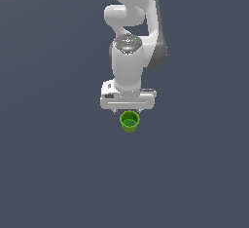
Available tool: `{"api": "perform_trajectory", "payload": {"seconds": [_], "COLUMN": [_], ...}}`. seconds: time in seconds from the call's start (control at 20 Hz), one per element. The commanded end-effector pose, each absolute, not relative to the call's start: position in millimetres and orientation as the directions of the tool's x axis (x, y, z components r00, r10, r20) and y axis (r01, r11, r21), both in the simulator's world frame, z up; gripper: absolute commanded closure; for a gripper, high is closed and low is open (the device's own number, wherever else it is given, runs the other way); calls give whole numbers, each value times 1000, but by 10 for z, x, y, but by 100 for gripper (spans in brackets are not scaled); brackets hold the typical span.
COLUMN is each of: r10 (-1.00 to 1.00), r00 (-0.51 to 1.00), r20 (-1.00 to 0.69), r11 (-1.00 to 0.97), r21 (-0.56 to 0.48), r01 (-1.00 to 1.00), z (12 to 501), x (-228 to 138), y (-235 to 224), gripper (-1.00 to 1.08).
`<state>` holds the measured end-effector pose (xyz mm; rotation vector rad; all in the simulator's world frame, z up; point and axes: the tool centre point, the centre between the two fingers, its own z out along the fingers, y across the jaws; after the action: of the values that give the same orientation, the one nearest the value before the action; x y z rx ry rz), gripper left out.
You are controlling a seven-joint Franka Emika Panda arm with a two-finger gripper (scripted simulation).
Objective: Pick up the object and move it to a goal position.
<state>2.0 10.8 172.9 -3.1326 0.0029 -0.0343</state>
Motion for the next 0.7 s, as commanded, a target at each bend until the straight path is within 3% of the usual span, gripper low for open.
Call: {"api": "perform_trajectory", "payload": {"seconds": [0.0, 0.65], "r10": [-2, 5], "r00": [1000, 1000], "r20": [22, 8], "r11": [-1000, -1000], "r21": [-9, -25], "r01": [-2, 6], "z": [1729, 1672], "x": [20, -23], "y": [108, 165], "gripper": [-20, -20]}}
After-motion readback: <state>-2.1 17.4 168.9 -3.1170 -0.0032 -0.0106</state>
